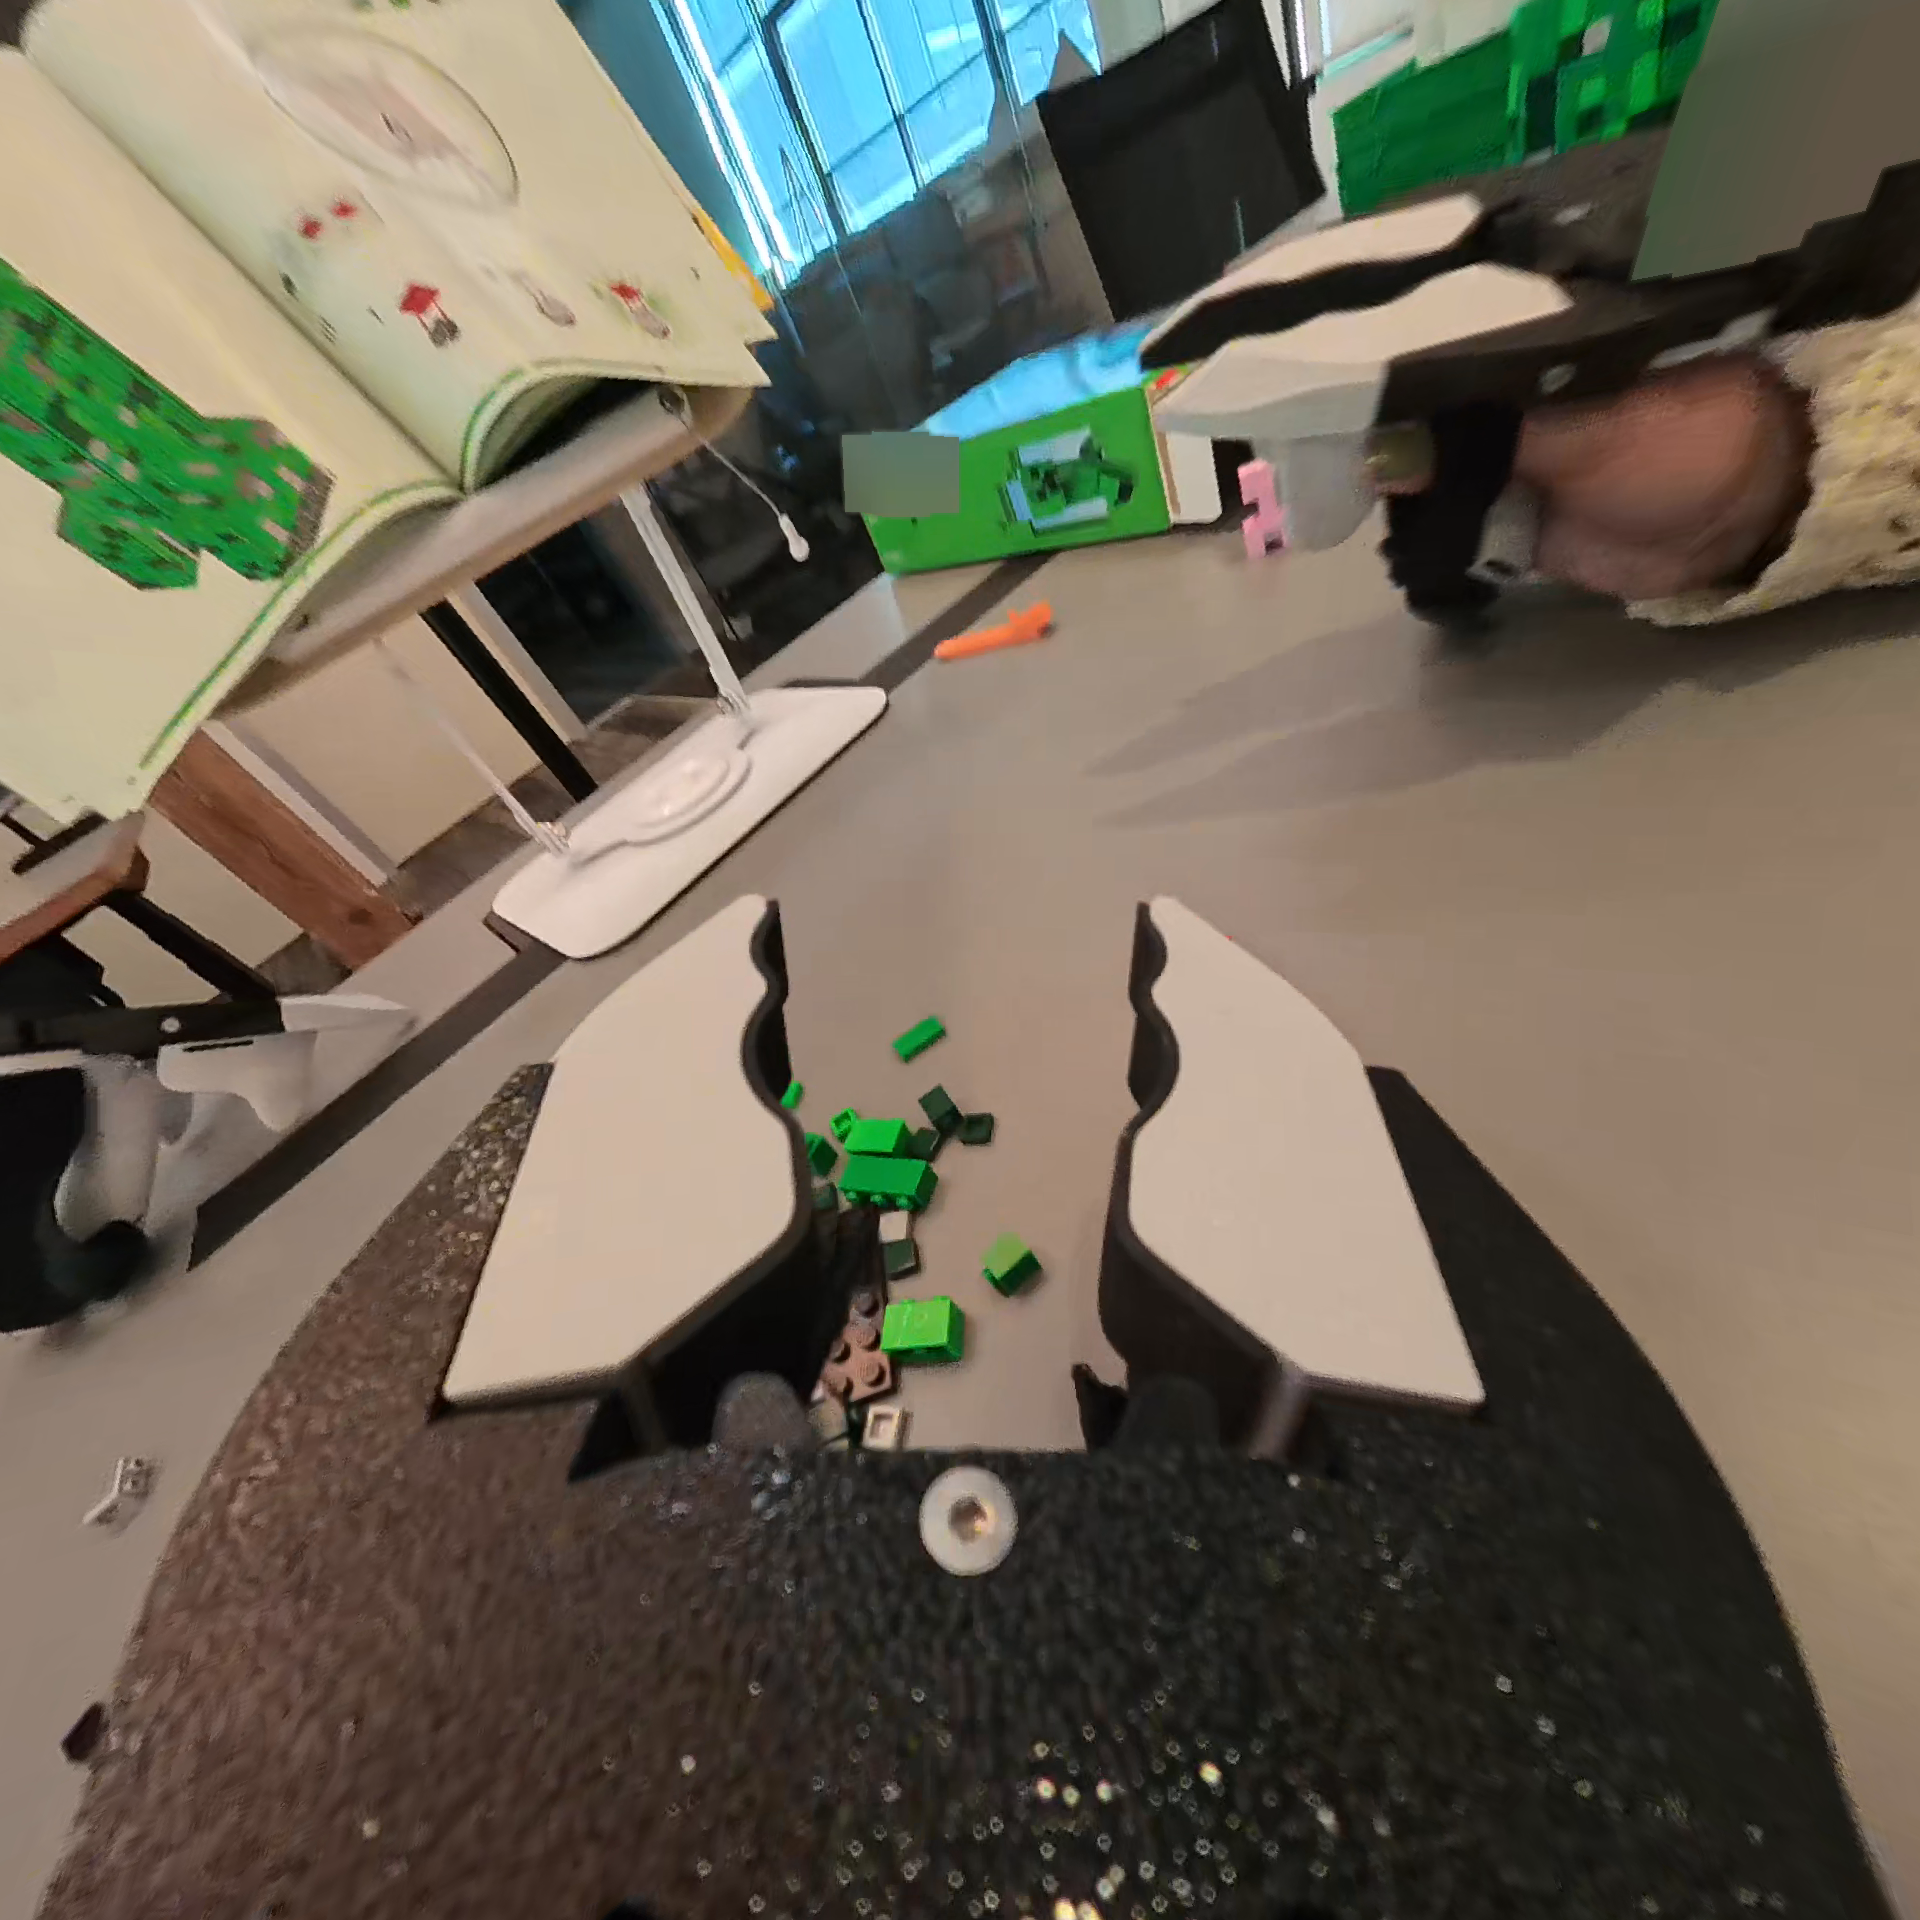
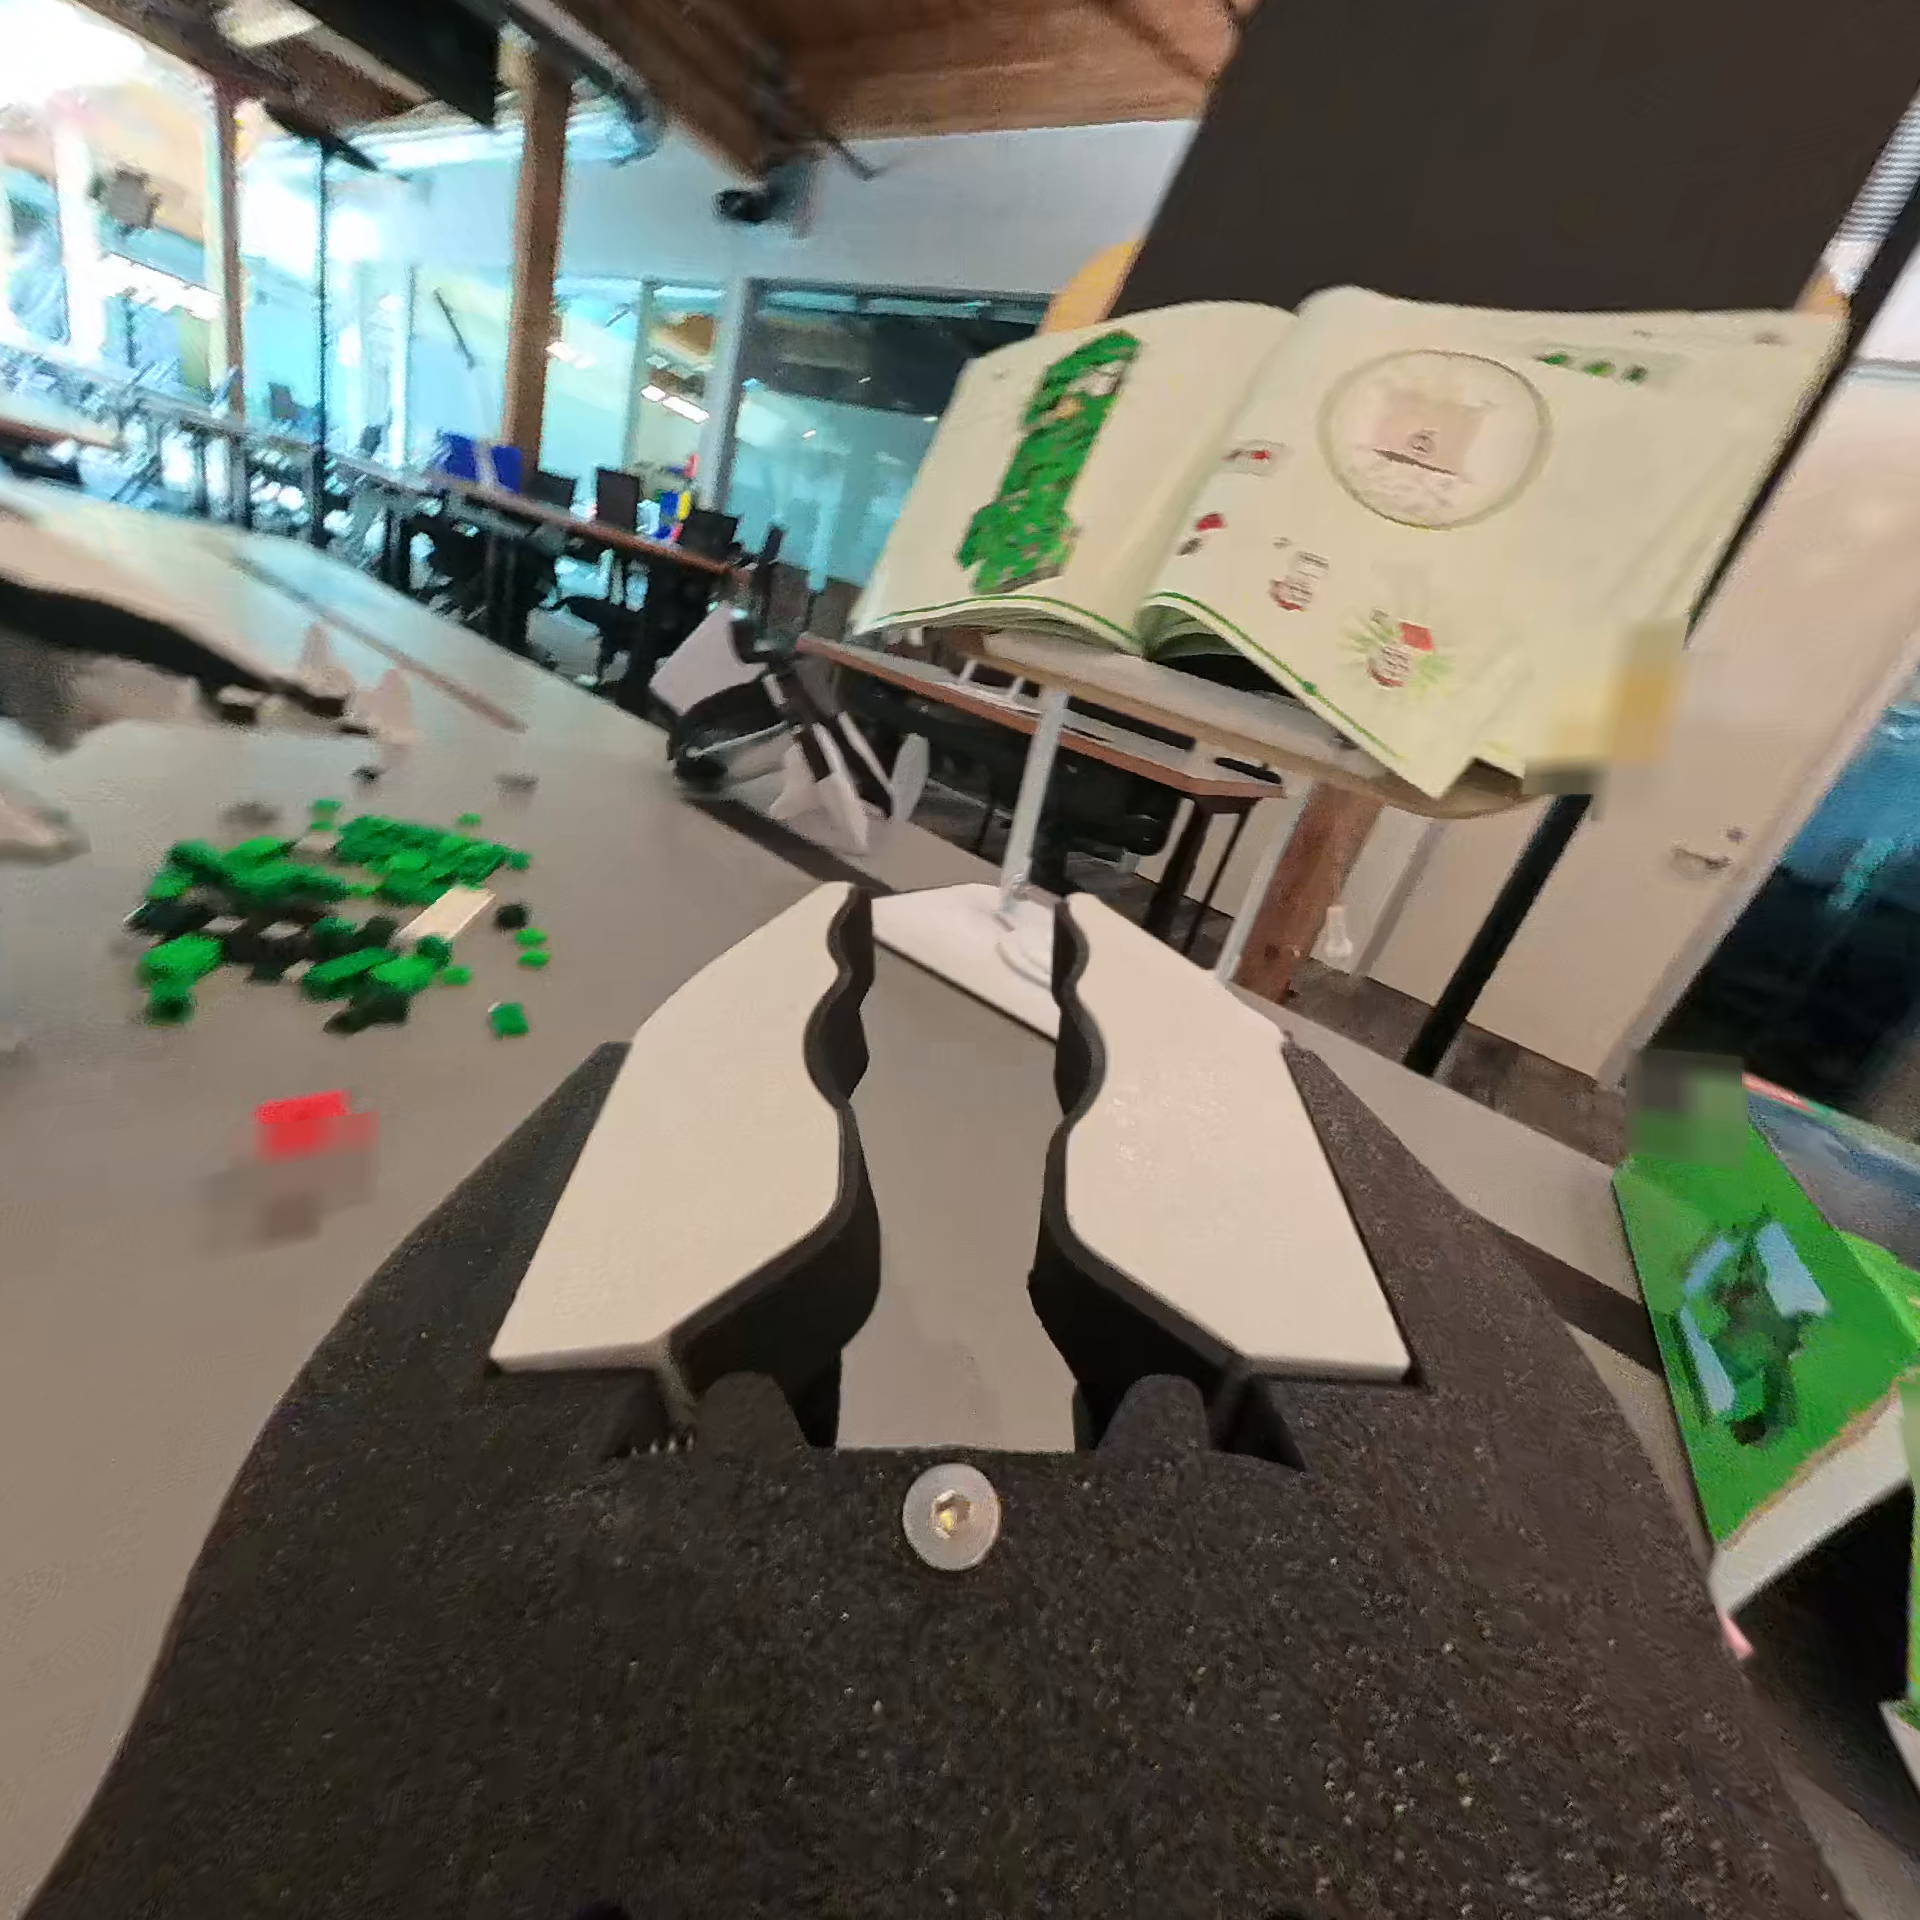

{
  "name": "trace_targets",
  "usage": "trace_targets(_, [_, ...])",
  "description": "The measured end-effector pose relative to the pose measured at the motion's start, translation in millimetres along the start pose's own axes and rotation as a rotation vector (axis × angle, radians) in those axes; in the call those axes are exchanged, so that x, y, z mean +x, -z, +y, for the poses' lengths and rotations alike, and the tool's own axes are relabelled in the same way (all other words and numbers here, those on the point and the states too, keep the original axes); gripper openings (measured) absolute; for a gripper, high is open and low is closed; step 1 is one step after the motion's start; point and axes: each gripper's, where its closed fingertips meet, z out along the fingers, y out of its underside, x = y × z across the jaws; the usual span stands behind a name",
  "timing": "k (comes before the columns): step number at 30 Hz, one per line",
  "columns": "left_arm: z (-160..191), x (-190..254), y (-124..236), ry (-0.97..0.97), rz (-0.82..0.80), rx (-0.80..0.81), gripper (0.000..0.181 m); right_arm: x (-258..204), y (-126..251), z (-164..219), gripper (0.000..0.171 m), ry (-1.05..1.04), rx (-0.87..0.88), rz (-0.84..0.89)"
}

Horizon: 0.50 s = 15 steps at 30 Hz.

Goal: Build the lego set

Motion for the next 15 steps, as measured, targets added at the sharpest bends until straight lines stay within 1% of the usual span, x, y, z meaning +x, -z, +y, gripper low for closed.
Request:
trace_targets(3, [-4,3,3,-0.032,-0.005,0.047,0.058,23,-25,-1,0.036,-0.002,0.047,0.109])
trace_targets(6, [-3,6,1,-0.049,-0.004,0.039,0.057,41,-62,-3,0.037,0.058,0.095,0.205])
trace_targets(8, [-1,7,0,-0.046,0.002,0.032,0.056,53,-90,1,0.038,0.113,0.092,0.271])
trace_targets(11, [3,6,-2,-0.029,0.004,0.011,0.054,74,-126,12,0.037,0.12,0.082,0.383])
trace_targets(13, [3,5,-2,-0.015,0.008,0.008,0.053,92,-143,21,0.036,0.134,0.062,0.469])
trace_targets(15, [4,6,-2,-0.011,0.013,0.003,0.051,115,-149,29,0.036,0.176,0.026,0.595])
